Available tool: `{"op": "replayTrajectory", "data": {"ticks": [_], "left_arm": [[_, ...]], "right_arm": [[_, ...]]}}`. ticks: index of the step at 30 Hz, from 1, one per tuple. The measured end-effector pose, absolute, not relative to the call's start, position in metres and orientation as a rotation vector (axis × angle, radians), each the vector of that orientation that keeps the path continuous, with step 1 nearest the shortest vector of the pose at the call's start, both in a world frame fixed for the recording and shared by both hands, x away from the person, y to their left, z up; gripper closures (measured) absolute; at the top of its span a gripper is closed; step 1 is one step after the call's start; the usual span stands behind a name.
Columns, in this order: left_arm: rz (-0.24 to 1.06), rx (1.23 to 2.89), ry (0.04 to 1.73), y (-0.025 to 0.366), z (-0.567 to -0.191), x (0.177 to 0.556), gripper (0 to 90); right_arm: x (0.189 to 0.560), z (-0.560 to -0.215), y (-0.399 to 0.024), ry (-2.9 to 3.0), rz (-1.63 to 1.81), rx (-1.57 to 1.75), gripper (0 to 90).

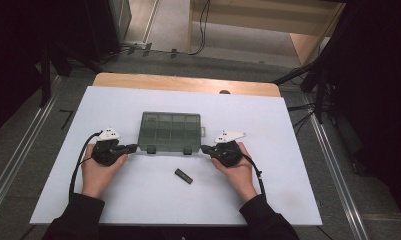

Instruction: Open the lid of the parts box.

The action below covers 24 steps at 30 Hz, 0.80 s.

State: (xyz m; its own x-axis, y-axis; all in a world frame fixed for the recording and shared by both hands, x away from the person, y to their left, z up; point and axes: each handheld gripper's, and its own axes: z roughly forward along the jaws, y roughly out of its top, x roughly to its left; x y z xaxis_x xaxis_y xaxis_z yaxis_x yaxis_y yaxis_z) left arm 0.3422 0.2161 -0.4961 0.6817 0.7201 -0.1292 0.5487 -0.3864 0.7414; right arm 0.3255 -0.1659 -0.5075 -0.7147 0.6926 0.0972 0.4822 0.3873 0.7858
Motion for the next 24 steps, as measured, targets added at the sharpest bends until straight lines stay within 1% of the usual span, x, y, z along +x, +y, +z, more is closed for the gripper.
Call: {"op": "replayTrajectory", "data": {"ticks": [24], "left_arm": [[0.255,2.056,0.957,0.219,-0.4924,0.342,89.2]], "right_arm": [[0.3228,-0.5016,-0.166,2.388,1.265,1.008,88.1]]}}
